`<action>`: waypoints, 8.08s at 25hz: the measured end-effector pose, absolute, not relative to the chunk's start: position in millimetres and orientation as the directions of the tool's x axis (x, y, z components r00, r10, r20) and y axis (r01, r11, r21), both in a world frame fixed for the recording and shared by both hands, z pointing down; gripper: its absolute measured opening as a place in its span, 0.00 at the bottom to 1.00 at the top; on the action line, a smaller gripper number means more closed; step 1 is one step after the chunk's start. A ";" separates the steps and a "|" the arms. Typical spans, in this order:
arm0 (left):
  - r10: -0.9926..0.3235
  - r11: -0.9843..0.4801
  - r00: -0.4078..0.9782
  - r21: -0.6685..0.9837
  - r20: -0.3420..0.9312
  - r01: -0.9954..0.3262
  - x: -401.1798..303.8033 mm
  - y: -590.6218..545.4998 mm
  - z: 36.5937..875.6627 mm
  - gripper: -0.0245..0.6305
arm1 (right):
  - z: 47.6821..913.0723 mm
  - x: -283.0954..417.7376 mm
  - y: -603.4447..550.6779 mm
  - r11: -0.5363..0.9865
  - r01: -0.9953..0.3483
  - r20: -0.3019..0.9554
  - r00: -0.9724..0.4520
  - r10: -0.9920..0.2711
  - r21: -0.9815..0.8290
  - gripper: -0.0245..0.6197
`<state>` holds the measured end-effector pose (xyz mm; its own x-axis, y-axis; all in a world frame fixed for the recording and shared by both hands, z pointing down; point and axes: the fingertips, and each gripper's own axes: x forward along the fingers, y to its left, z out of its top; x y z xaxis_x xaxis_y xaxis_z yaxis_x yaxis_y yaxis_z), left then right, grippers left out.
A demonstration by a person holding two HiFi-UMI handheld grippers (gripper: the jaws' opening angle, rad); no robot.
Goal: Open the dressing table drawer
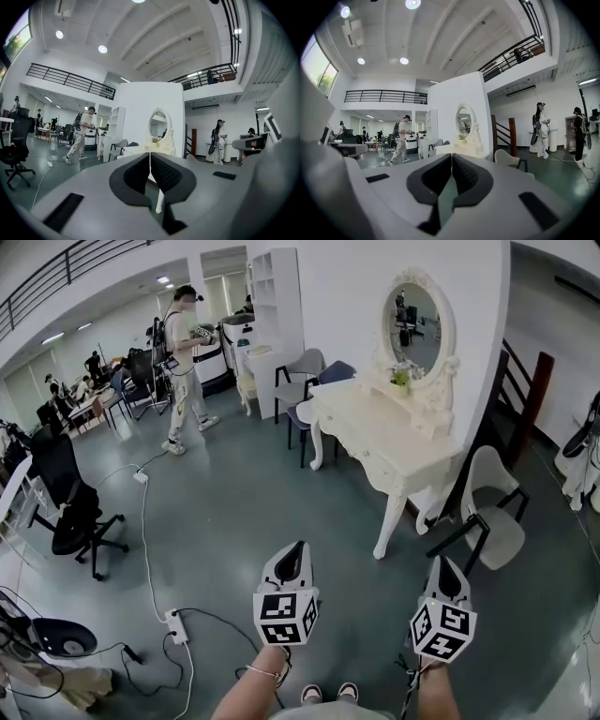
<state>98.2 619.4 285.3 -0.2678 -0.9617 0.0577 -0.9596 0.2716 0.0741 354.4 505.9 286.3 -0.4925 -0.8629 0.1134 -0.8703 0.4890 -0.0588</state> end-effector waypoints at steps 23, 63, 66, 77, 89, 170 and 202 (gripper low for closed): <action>-0.955 0.296 -0.291 0.080 0.063 -0.952 76.4 625.2 291.5 0.07 | 294.0 337.1 506.9 0.499 -0.865 0.133 -0.501 -0.855 -0.045 0.30; -0.955 0.290 -0.283 0.076 0.087 -0.954 -10.2 442.5 296.3 0.07 | 296.2 270.1 312.1 0.450 -0.890 0.141 -0.456 -0.879 -0.073 0.31; -0.957 0.285 -0.279 0.070 0.085 -0.956 -14.3 406.2 293.2 0.07 | 295.9 265.4 277.5 0.450 -0.890 0.140 -0.457 -0.878 -0.079 0.31; -0.960 0.270 -0.265 0.053 0.087 -0.961 -36.3 298.4 293.1 0.07 | 299.4 248.9 175.0 0.434 -0.896 0.141 -0.444 -0.885 -0.096 0.31; -0.966 0.231 -0.219 0.076 0.137 -0.970 -69.1 223.5 322.2 0.07 | 330.6 229.6 115.1 0.383 -0.920 0.212 -0.392 -0.895 -0.087 0.31; -0.918 -0.069 0.096 0.084 0.384 -0.994 -237.7 -237.7 419.1 0.07 | 429.1 114.3 -246.0 -0.043 -0.993 0.452 -0.010 -0.892 -0.106 0.32; -0.869 -0.040 0.055 0.039 0.492 -0.998 -236.2 -247.9 492.9 0.07 | 517.3 113.6 -258.6 -0.078 -0.990 0.584 -0.005 -0.812 -0.117 0.34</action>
<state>-236.2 -247.9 492.9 0.0545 -0.8686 0.4925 -0.9984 -0.0403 0.0394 113.6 -258.6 517.3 -0.0053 -0.8116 0.5842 -0.9900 -0.0780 -0.1173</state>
